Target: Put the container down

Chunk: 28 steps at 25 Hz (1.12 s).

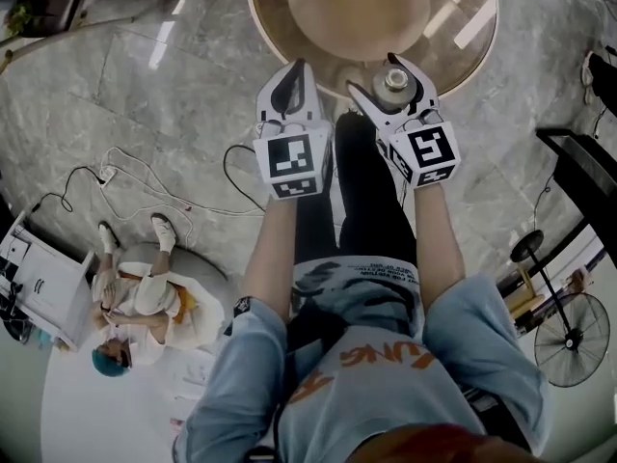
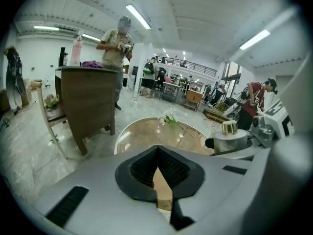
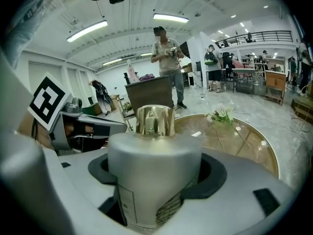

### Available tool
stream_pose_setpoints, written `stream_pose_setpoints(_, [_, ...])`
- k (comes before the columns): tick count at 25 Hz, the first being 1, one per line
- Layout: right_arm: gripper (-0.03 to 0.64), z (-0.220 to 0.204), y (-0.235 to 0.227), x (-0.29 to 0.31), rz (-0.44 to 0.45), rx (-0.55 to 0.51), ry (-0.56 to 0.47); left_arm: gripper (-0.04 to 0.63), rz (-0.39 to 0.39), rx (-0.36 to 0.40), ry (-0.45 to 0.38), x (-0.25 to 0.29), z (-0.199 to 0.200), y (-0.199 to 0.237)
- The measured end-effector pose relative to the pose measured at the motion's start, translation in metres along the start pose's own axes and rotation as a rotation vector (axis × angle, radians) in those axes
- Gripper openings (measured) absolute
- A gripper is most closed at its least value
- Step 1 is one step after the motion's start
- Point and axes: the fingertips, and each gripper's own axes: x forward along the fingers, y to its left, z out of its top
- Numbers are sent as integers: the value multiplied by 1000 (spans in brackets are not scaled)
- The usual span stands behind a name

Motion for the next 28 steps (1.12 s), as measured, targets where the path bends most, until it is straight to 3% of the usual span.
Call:
stream_pose_setpoints(7, [357, -28, -11, 43, 36, -9, 38, 26, 17, 3, 39, 28, -17, 14])
stream_pose_setpoints(15, [357, -56, -25, 98, 68, -39, 96, 26, 77, -61, 91, 60, -43, 46])
stream_pose_setpoints(28, [357, -17, -60, 201, 118, -159, 85, 26, 182, -132, 91, 118, -25, 95])
